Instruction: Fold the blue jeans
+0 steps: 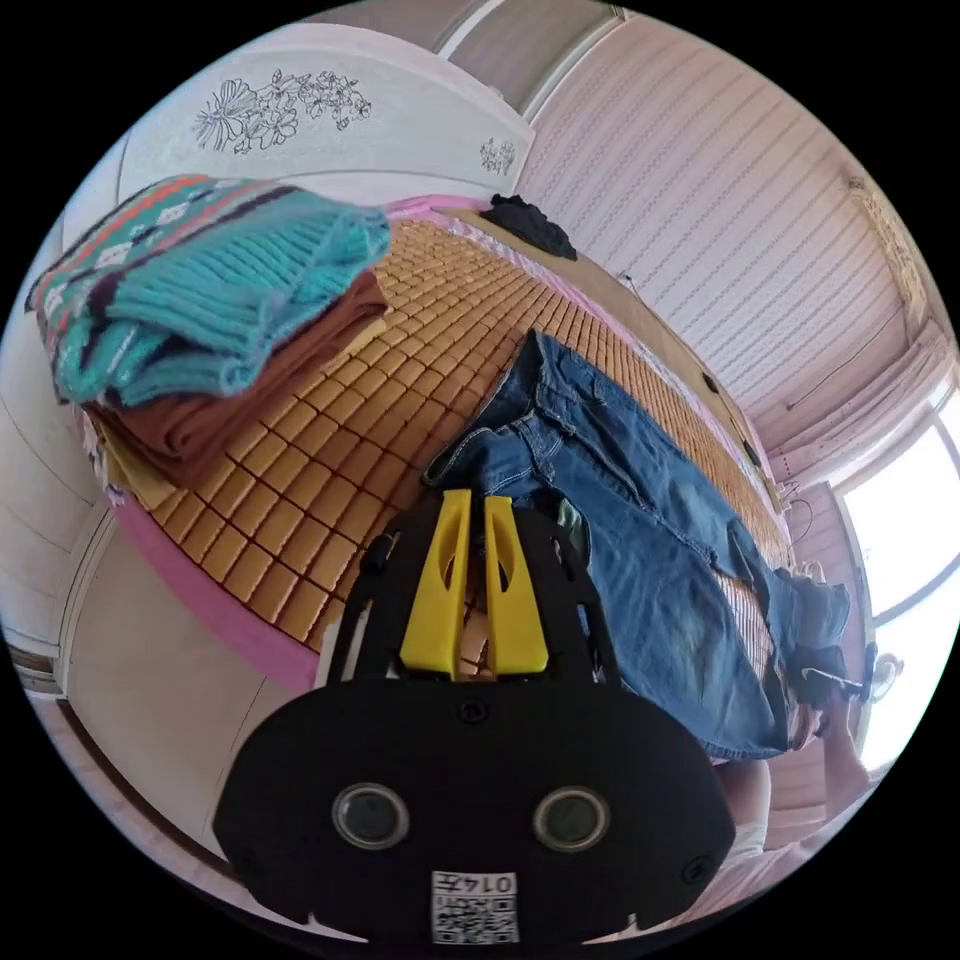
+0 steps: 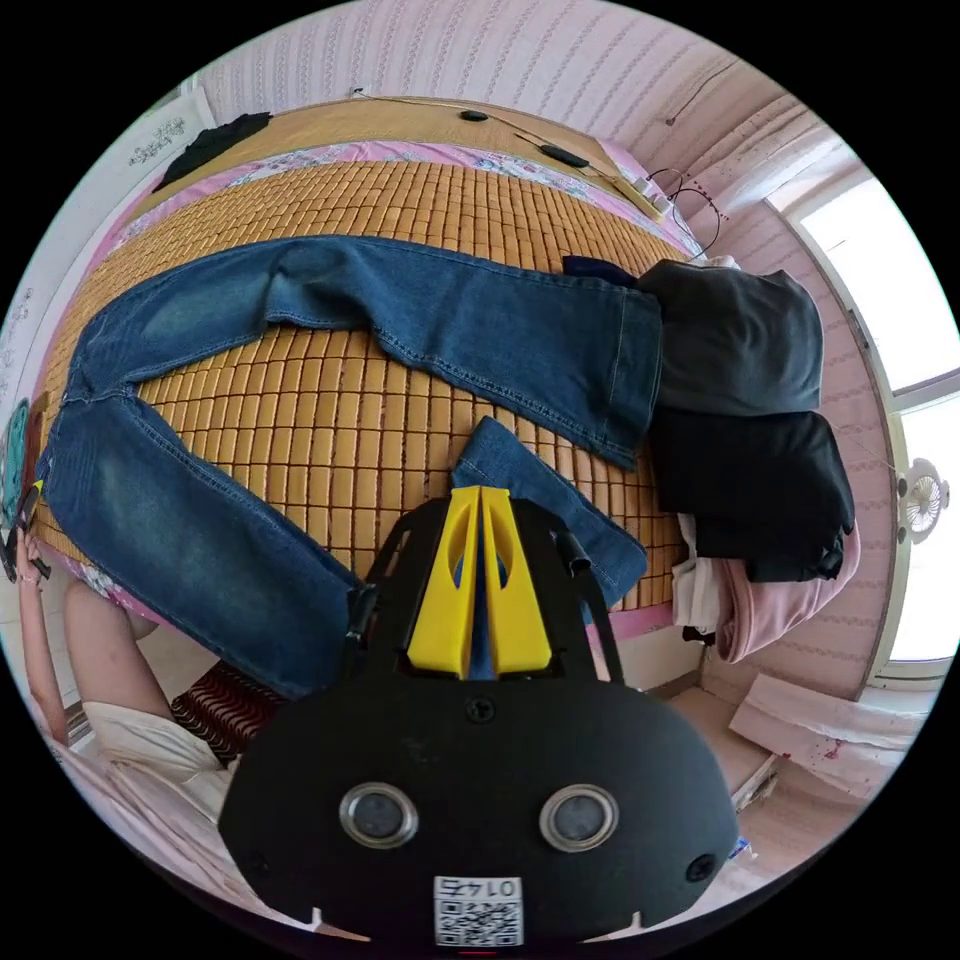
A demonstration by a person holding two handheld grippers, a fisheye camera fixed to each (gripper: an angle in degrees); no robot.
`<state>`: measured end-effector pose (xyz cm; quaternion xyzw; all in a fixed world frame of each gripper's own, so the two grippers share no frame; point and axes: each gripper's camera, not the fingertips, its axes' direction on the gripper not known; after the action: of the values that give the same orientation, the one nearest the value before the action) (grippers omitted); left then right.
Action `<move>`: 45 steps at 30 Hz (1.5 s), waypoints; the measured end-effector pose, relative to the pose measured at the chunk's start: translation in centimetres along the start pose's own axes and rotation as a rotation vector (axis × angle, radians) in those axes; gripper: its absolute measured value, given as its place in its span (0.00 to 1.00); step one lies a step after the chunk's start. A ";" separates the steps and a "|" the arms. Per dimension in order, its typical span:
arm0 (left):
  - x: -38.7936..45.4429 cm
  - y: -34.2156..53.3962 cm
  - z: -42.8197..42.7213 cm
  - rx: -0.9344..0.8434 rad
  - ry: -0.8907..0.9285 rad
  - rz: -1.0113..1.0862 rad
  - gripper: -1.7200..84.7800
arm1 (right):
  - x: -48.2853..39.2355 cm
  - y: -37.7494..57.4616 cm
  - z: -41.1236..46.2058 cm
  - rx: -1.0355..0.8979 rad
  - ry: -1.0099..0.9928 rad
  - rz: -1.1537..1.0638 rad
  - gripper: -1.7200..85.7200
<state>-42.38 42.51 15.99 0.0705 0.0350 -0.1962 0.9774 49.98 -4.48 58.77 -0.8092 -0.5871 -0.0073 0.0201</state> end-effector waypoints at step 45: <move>35.4 6.4 2.9 -0.433 0.130 0.856 0.08 | 20.6 24.6 10.7 0.168 -0.413 0.698 0.03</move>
<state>-7.17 34.48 16.25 -0.1142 0.1041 0.2403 0.9583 79.68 7.90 48.24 -0.9398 -0.2675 0.2104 -0.0311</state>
